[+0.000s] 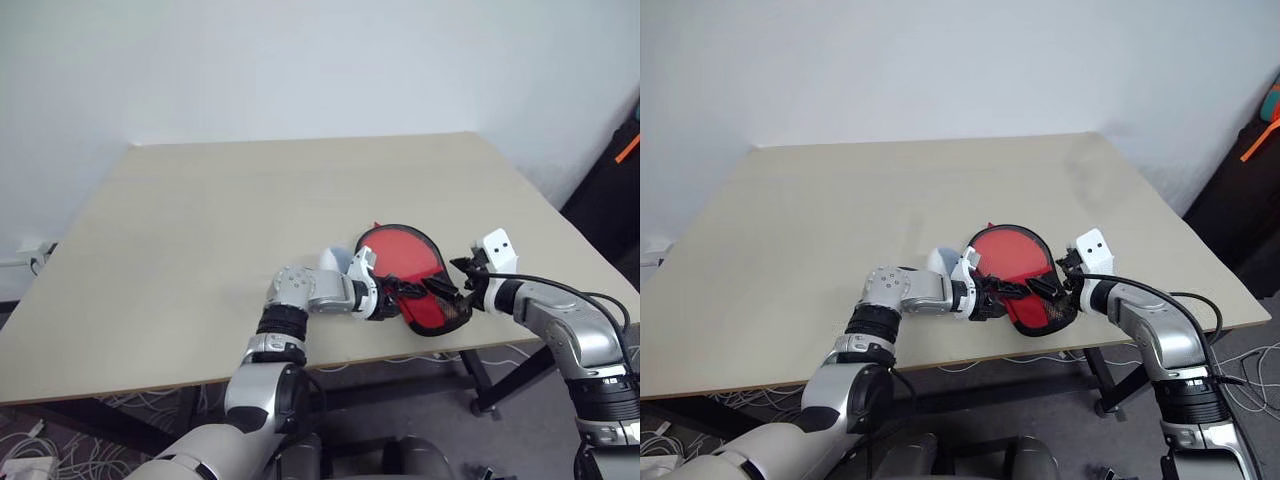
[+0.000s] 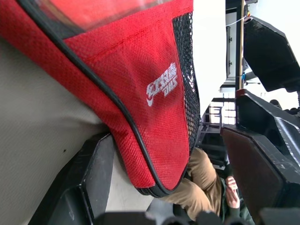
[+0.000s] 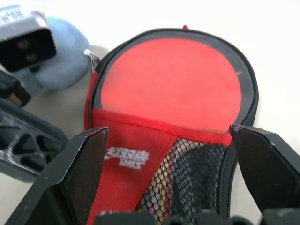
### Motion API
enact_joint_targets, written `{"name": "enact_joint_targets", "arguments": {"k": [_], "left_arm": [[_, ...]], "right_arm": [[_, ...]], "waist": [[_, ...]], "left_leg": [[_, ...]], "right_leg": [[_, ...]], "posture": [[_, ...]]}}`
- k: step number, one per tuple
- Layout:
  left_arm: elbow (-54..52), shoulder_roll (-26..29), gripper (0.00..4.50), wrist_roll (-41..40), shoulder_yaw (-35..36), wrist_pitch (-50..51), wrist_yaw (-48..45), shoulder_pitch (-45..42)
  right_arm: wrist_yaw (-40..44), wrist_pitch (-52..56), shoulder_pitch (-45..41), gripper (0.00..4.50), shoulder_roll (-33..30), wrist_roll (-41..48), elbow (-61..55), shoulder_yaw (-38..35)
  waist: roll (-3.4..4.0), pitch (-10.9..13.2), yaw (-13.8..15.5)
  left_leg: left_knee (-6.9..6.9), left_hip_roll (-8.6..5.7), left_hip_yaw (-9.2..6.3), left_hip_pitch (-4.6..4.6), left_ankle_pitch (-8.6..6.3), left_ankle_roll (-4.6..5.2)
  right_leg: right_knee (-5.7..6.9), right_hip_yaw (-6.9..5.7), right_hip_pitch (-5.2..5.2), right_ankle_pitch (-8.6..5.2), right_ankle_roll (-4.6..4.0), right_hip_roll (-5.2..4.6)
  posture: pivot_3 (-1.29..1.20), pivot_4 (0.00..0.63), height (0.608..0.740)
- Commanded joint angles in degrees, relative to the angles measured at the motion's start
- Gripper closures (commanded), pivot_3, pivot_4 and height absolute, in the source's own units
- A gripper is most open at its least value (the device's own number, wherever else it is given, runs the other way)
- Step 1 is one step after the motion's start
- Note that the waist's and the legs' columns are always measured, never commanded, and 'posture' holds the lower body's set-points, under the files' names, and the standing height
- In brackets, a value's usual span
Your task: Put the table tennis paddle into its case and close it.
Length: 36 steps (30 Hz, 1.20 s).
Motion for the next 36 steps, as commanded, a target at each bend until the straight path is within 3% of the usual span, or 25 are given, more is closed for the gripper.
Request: {"name": "enact_joint_targets", "arguments": {"k": [1,3,5,14,23,31,36], "left_arm": [[2.6,-9.6,0.73,1.9,-1.6,-1.9,-0.7,-4.1],[3.0,-9.7,0.73,2.4,-2.1,-2.5,-0.8,-4.2],[3.2,-9.5,1.29,2.3,-2.4,-1.9,-1.2,-4.3],[3.8,-9.5,4.43,2.6,-2.2,-2.3,-1.7,-4.3],[1.3,-7.5,4.49,1.9,-1.4,-1.4,-0.9,-4.9],[-9.0,-4.9,4.49,-1.8,6.6,15.2,6.8,-2.8],[-8.3,0.2,4.49,-8.2,3.0,18.9,12.1,-1.9]], "right_arm": [[0.5,-0.9,-0.4,0.0,0.0,2.4,-4.0,-3.8],[0.5,-0.2,-0.2,0.0,-0.3,2.9,-4.6,-4.6],[-0.4,0.3,-0.5,0.0,-0.8,1.9,-3.5,-5.0],[-4.3,0.5,-2.5,0.0,0.1,0.9,-2.2,-6.6],[-7.4,-0.6,-5.0,0.0,3.0,2.1,-0.6,-9.3],[-8.5,-0.9,-7.1,0.0,4.9,2.6,0.0,-10.9],[-8.9,-1.4,-7.8,0.0,5.3,2.1,1.1,-10.2]], "waist": [[0.0,0.0,0.0],[0.0,0.0,0.0],[0.0,0.0,0.0],[0.02,0.0,-0.2],[0.04,0.0,-0.3],[0.15,0.2,-0.4],[0.16,0.2,-0.3]], "left_leg": [[-0.01,-0.05,0.0,0.0,0.0,0.0],[-0.01,-0.08,0.0,-0.01,-0.01,0.01],[0.0,-0.13,0.01,0.0,-0.02,0.03],[-0.1,-0.12,-0.02,-0.09,-0.02,0.04],[-0.08,-0.13,-0.01,-0.09,0.0,0.08],[-0.13,-0.11,-0.06,-0.18,0.04,0.14],[-0.12,-0.19,-0.05,-0.33,0.07,0.28]], "right_leg": [[0.0,-0.03,0.01,0.01,0.03,-0.07],[-0.02,-0.04,0.03,0.05,0.08,-0.14],[-0.03,-0.07,0.07,0.08,0.13,-0.22],[-0.03,-0.07,0.0,0.06,0.17,-0.15],[-0.04,-0.08,0.0,0.06,0.17,-0.19],[-0.02,-0.06,-0.09,0.01,0.24,-0.09],[0.0,-0.02,-0.19,-0.13,0.49,-0.08]], "posture": [[0.0,0.0,0.724],[0.0,0.0,0.724],[0.0,0.0,0.724],[0.0,0.0,0.724],[0.0,0.0,0.724],[0.0,0.0,0.724],[0.0,0.0,0.724]]}}
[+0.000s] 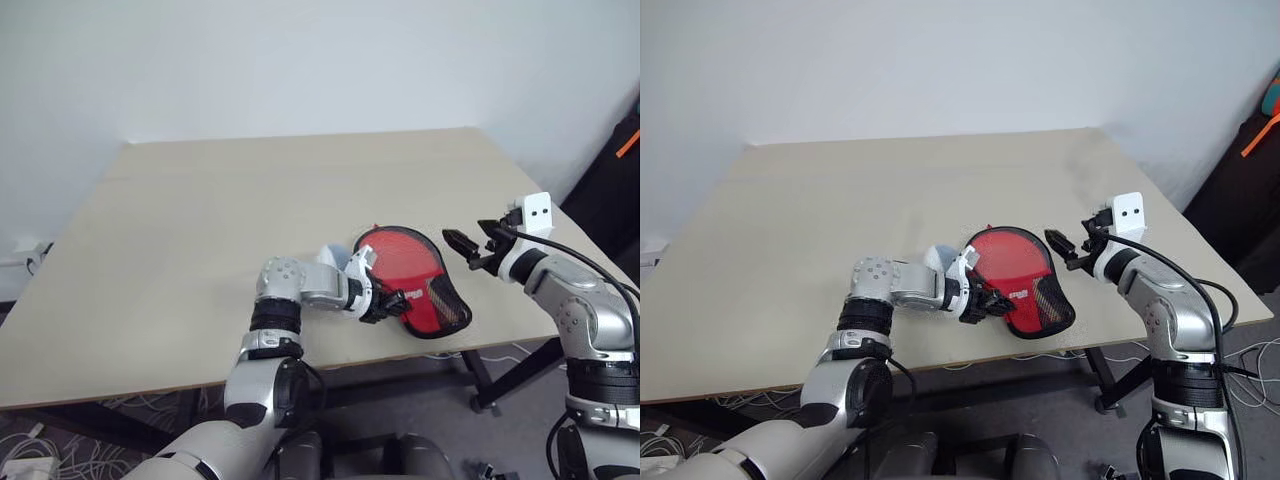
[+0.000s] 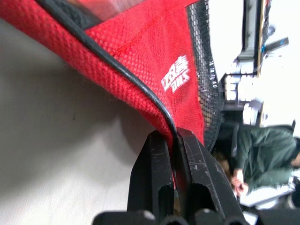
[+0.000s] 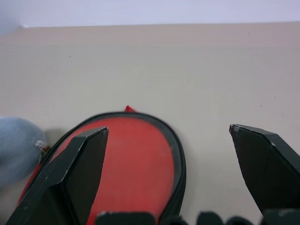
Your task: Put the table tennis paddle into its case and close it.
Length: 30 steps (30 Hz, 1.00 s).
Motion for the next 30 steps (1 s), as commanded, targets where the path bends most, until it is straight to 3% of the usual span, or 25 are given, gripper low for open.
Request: {"name": "enact_joint_targets", "arguments": {"k": [1,4,14,18,25,30], "left_arm": [[-1.4,1.1,4.49,-8.2,-2.8,1.5,3.2,-0.7],[-2.9,5.5,4.49,-18.2,-9.5,1.5,6.0,2.1],[-9.5,17.6,4.49,-57.7,-30.8,-1.9,20.5,10.9],[-13.1,20.7,4.49,-59.2,-34.9,-2.9,17.0,11.5],[-16.4,20.4,4.49,-59.2,-37.1,-6.0,16.9,13.9],[-19.7,18.9,4.49,-59.2,-35.9,-10.8,24.4,16.3]], "right_arm": [[-0.2,-1.8,-1.8,0.0,0.0,-0.2,-0.2,-0.6],[-0.1,-1.9,-2.2,0.0,0.1,-0.2,0.1,-0.5],[0.5,-2.0,-2.5,0.0,-0.3,-1.1,0.5,0.8],[0.6,-1.9,-2.6,0.0,-0.4,-1.9,0.9,1.3],[0.4,-1.9,-2.4,0.0,-0.3,-3.1,0.5,2.9],[0.3,-2.4,-2.6,0.0,0.0,-3.7,0.2,3.3]], "waist": [[0.0,0.0,0.0],[0.02,0.0,-0.1],[0.03,0.0,0.0],[0.05,0.0,-0.1],[0.05,0.0,0.0],[0.05,0.0,0.0]], "left_leg": [[0.01,-0.02,0.01,-0.11,0.02,-0.03],[0.09,-0.06,0.1,-0.61,0.23,-0.21],[0.19,-0.08,0.17,-0.59,0.32,-0.2],[0.26,-0.07,0.22,-0.55,0.36,-0.19],[0.26,-0.09,0.26,-0.56,0.4,-0.18],[0.26,-0.42,0.25,-0.55,0.44,-0.2]], "right_leg": [[0.0,0.02,-0.09,0.01,0.04,0.0],[0.11,0.15,-0.62,0.06,0.11,-0.01],[0.21,0.3,-0.61,0.08,0.08,0.01],[0.28,0.35,-0.62,0.11,-0.06,0.0],[0.3,0.38,-0.63,0.12,-0.09,0.03],[0.33,0.41,-0.62,0.13,-0.1,0.01]], "posture": [[0.0,0.0,0.724],[0.0,0.0,0.724],[0.0,0.0,0.724],[0.0,0.0,0.724],[0.0,0.0,0.724],[0.0,0.0,0.724]]}}
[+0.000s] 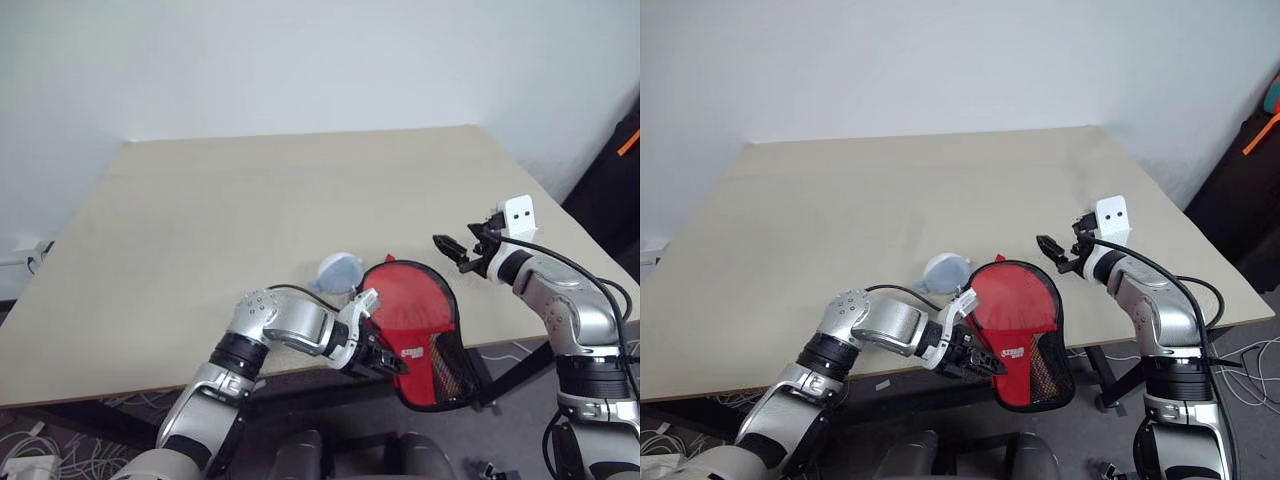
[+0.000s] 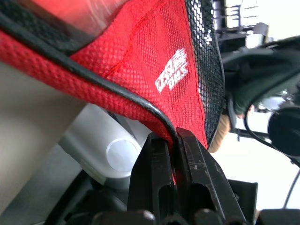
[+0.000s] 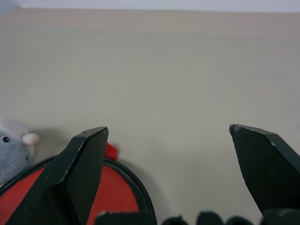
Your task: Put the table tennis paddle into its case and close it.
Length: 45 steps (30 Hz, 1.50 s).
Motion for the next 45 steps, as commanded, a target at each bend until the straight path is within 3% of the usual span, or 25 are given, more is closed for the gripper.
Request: {"name": "enact_joint_targets", "arguments": {"k": [1,2,5,13,15,21,25,28,32,37,41,45], "left_arm": [[-4.8,-1.4,4.49,-1.7,1.7,-3.2,4.0,0.9],[-5.6,-1.5,4.49,-1.7,2.0,-3.7,4.5,1.2],[-7.3,-1.4,3.76,-1.7,2.4,-4.4,4.8,1.7],[-6.2,-0.3,1.12,-1.7,5.6,-4.4,6.3,2.0],[-5.3,0.8,1.12,-1.7,7.5,-3.9,5.2,1.0],[-4.6,12.2,1.12,-1.7,9.1,2.6,-12.4,-5.3],[-10.8,21.0,1.12,-1.7,9.3,3.1,-20.7,-7.1],[-11.5,23.9,1.12,5.5,13.7,-0.8,-26.1,-10.5],[-8.7,25.8,1.07,23.6,12.6,-6.6,-35.1,-15.2],[-4.8,27.5,1.07,46.6,4.9,-17.3,-54.8,-18.5],[-0.9,25.9,1.07,62.0,-1.2,-26.0,-64.2,-19.2],[4.2,22.1,1.07,73.2,-3.7,-35.7,-71.3,-19.3]], "right_arm": [[-0.2,-1.4,-1.8,0.0,-0.3,-0.3,-1.6,-0.4],[-0.2,-1.4,-1.8,0.0,-0.2,-0.4,-1.6,-0.4],[0.0,-1.5,-1.6,0.0,-0.2,-0.6,-1.6,-0.2],[1.0,-0.3,-1.7,0.0,-0.3,0.4,-1.7,-0.1],[1.9,0.0,-1.3,0.0,-0.3,0.9,-2.2,0.2],[3.7,1.6,-0.8,0.0,0.2,1.7,-3.9,1.7],[6.8,3.4,1.0,0.0,-0.5,2.6,-6.9,4.4],[7.8,3.8,2.2,0.0,0.2,3.5,-8.9,5.6],[7.7,5.0,2.9,0.95,1.6,4.3,-10.0,6.4],[7.3,5.6,3.6,2.81,3.5,4.0,-8.4,8.7],[6.1,6.8,3.3,4.22,4.8,3.4,-5.4,9.5],[4.4,4.6,3.5,4.22,5.5,0.1,-3.3,11.9]], "waist": [[0.0,0.0,0.0],[0.0,0.0,0.0],[0.0,0.0,0.0],[0.0,0.0,0.0],[0.0,0.0,0.0],[0.0,0.0,-0.1],[0.01,0.0,-0.3],[0.01,0.0,0.0],[0.04,0.0,0.0],[0.03,0.0,-0.1],[0.02,0.0,-0.1],[0.02,0.0,-0.2]], "left_leg": [[0.0,0.0,0.0,0.0,0.01,0.0],[0.0,0.0,0.0,0.0,0.01,0.01],[0.0,0.0,0.01,0.0,0.06,0.06],[0.01,-0.01,0.01,0.0,0.1,0.09],[0.01,-0.06,0.01,0.0,0.1,0.09],[0.01,-0.06,0.04,-0.01,0.16,0.0],[-0.11,0.01,0.07,0.0,0.15,-0.01],[-0.2,0.08,0.07,-0.01,0.16,-0.02],[-0.2,0.0,0.19,0.01,0.19,-0.06],[-0.46,-0.06,0.3,0.03,0.26,-0.2],[-0.66,-0.05,0.33,0.0,0.34,-0.32],[-0.65,-0.02,0.32,-0.02,0.34,-0.32]], "right_leg": [[0.0,0.01,0.0,0.01,0.0,-0.01],[0.0,0.03,0.0,0.02,0.01,-0.02],[0.0,0.05,0.0,0.09,0.01,-0.04],[-0.01,0.05,0.0,0.16,-0.01,-0.02],[-0.01,0.05,-0.01,0.16,-0.01,-0.02],[0.07,0.05,-0.08,0.17,-0.04,0.07],[0.02,0.06,-0.12,0.17,-0.04,0.02],[-0.04,0.06,-0.14,0.16,-0.04,-0.02],[-0.08,0.08,-0.1,0.25,-0.04,-0.04],[-0.14,0.09,-0.23,0.3,-0.08,0.04],[-0.21,0.08,-0.32,0.3,-0.08,0.1],[-0.25,0.08,-0.33,0.3,-0.09,0.09]], "posture": [[0.0,0.0,0.724],[0.0,0.0,0.724],[0.0,0.0,0.724],[0.0,0.0,0.724],[0.0,0.0,0.724],[0.0,0.0,0.724],[0.0,0.0,0.724],[0.0,0.0,0.724],[0.0,0.0,0.724],[0.0,0.0,0.724],[0.0,0.0,0.724],[0.0,0.0,0.724]]}}
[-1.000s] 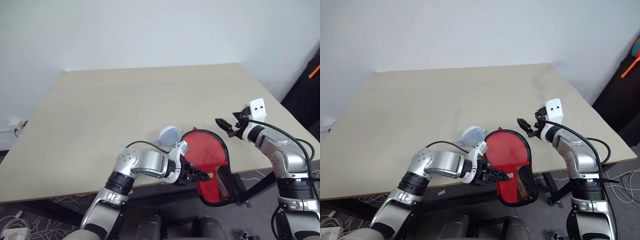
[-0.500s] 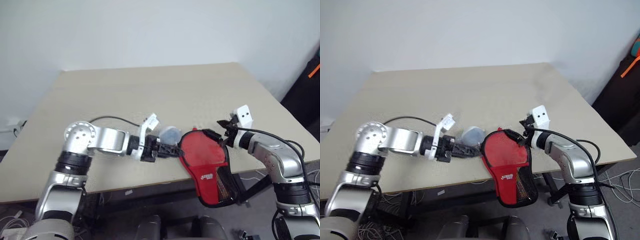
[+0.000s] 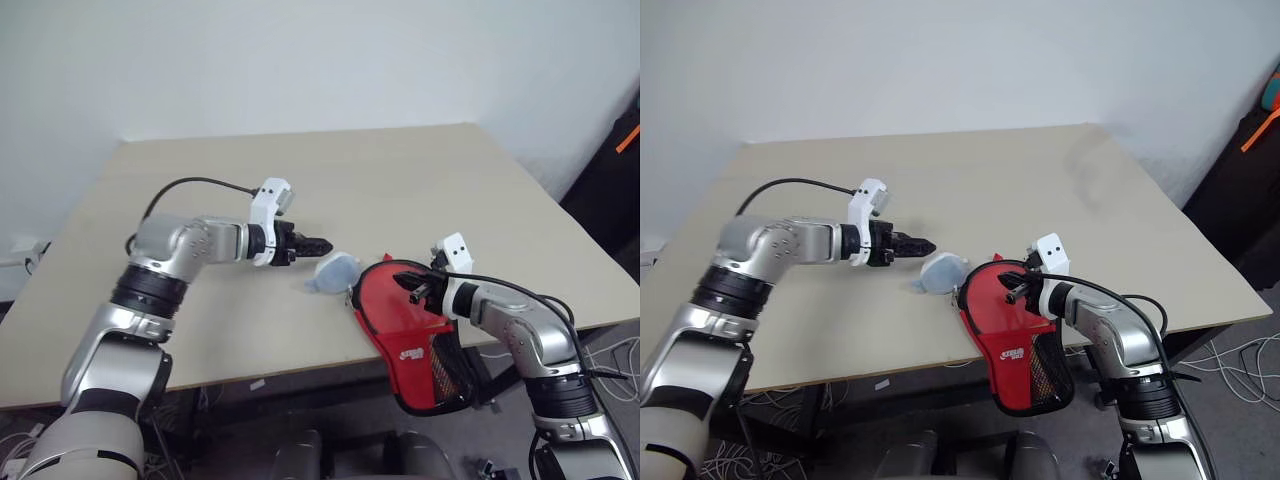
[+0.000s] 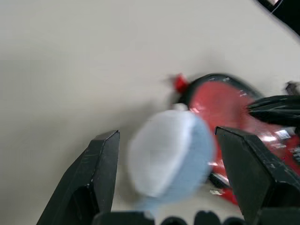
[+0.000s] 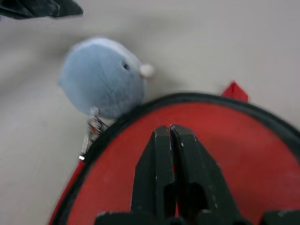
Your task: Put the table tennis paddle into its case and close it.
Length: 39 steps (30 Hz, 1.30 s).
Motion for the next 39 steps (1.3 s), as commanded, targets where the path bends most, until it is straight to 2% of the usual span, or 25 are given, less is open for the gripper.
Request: {"name": "enact_joint_targets", "arguments": {"k": [1,3,6,9,10,11,16,21,31,39], "left_arm": [[2.8,-2.1,1.07,9.5,-1.4,-8.6,-6.2,-1.9],[3.6,-3.1,1.07,14.0,-3.1,-11.3,-9.3,-1.4],[4.2,-4.7,1.07,15.7,-1.7,-11.7,-13.8,-0.5],[5.3,-6.2,0.49,17.4,-0.5,-11.2,-16.0,-0.3],[4.9,-6.5,0.15,17.8,-0.4,-11.0,-16.9,0.1],[4.4,-6.6,0.03,18.1,-0.2,-10.8,-17.7,0.4],[2.1,-6.3,0.03,20.0,-1.0,-8.1,-21.9,1.3],[5.7,-7.7,0.03,28.0,-2.7,-13.7,-20.0,1.6],[21.4,-16.8,0.03,36.7,0.4,-20.3,-13.6,-4.4],[36.6,-21.2,2.51,42.6,1.8,-28.7,-7.7,-10.7]], "right_arm": [[-1.1,-1.9,-0.9,4.22,0.4,-1.7,0.0,0.7],[-1.4,-1.3,-0.7,4.22,1.0,-1.4,0.1,0.6],[-2.0,-0.8,-0.1,4.22,1.4,-2.1,0.5,1.1],[-2.7,-1.0,0.4,4.26,2.0,-2.7,0.8,1.4],[-2.8,-1.0,0.6,4.26,2.2,-2.8,0.7,1.4],[-3.2,-0.7,0.6,4.26,2.4,-2.8,0.7,1.3],[-3.7,0.0,0.7,4.26,2.7,-2.6,0.6,1.1],[-3.4,-0.1,1.0,4.26,1.9,-3.1,0.5,1.8],[-2.6,2.3,0.3,4.26,1.3,-3.7,1.8,3.8],[-3.0,2.4,1.1,4.26,0.7,-6.6,1.8,6.8]], "waist": [[-0.01,0.0,-0.1],[-0.01,0.0,-0.2],[-0.01,0.0,-0.2],[-0.01,0.0,-0.2],[-0.01,0.0,-0.2],[-0.01,0.0,-0.2],[-0.01,0.0,-0.2],[-0.01,0.0,-0.1],[-0.06,0.0,0.1],[-0.1,-0.1,0.2]], "left_leg": [[0.01,0.01,0.01,-0.02,0.0,0.0],[0.01,0.02,0.01,-0.04,0.0,0.01],[0.02,0.04,0.0,-0.04,0.0,0.02],[0.05,0.17,-0.03,-0.06,0.0,0.04],[0.08,0.28,-0.03,-0.06,0.0,0.06],[0.12,0.4,-0.03,-0.05,0.0,0.09],[0.35,0.49,-0.04,-0.05,-0.12,0.34],[0.43,0.48,-0.1,-0.05,-0.21,0.54],[0.56,0.49,-0.17,-0.03,-0.25,0.63],[0.85,0.49,-0.37,0.03,-0.32,0.8]], "right_leg": [[0.0,0.01,-0.03,0.0,-0.01,-0.02],[0.01,0.02,-0.06,0.01,-0.02,-0.04],[0.01,0.02,-0.08,0.01,-0.02,-0.02],[0.02,0.02,-0.08,0.01,-0.01,-0.02],[0.03,0.02,-0.07,0.01,-0.01,-0.02],[0.04,0.02,-0.06,0.01,-0.01,-0.01],[0.13,0.02,0.0,0.02,-0.03,0.01],[0.13,0.0,0.08,0.02,-0.03,0.0],[0.15,-0.08,0.17,0.02,-0.03,0.0],[0.24,-0.3,0.29,0.04,-0.04,-0.11]], "posture": [[0.0,0.0,0.724],[0.0,0.0,0.724],[0.0,0.0,0.724],[0.0,0.0,0.724],[0.0,0.0,0.724],[0.0,0.0,0.724],[0.0,0.0,0.724],[0.0,0.0,0.724],[0.0,0.0,0.724],[0.0,0.0,0.724]]}}
